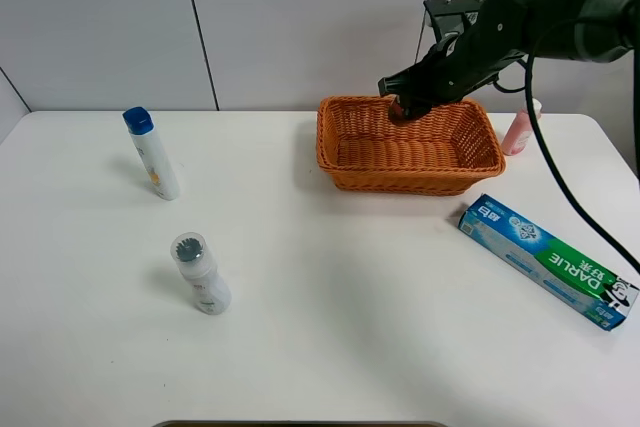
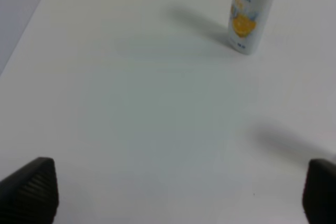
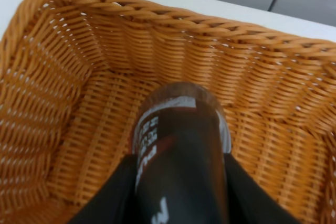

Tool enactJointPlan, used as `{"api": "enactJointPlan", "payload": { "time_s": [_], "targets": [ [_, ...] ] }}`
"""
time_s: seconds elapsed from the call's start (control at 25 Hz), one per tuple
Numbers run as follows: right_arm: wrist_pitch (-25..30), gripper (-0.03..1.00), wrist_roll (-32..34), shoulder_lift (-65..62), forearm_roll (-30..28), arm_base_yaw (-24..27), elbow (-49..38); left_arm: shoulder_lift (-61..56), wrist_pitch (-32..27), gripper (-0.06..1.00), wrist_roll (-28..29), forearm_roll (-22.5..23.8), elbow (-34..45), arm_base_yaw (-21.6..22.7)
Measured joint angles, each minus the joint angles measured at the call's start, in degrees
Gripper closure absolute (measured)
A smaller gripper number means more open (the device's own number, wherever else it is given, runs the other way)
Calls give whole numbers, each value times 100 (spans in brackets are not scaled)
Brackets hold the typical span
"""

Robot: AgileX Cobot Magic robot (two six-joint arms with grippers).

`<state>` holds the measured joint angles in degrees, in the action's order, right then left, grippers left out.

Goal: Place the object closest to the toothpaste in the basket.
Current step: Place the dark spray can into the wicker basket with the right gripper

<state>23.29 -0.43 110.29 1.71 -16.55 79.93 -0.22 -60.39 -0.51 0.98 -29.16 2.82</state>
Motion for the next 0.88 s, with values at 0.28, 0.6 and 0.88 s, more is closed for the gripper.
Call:
{"api": "enactJointPlan", "payload": {
  "time_s": [0.28,0.6,0.88],
  "targets": [
    [-260,62,0,443,0,0,19,0,0,0,0,0,0,0],
    [-340,62,0,821,5,0,19,0,0,0,0,0,0,0],
    [-380,62,0,971,68,0,40,0,0,0,0,0,0,0]
  ]
}}
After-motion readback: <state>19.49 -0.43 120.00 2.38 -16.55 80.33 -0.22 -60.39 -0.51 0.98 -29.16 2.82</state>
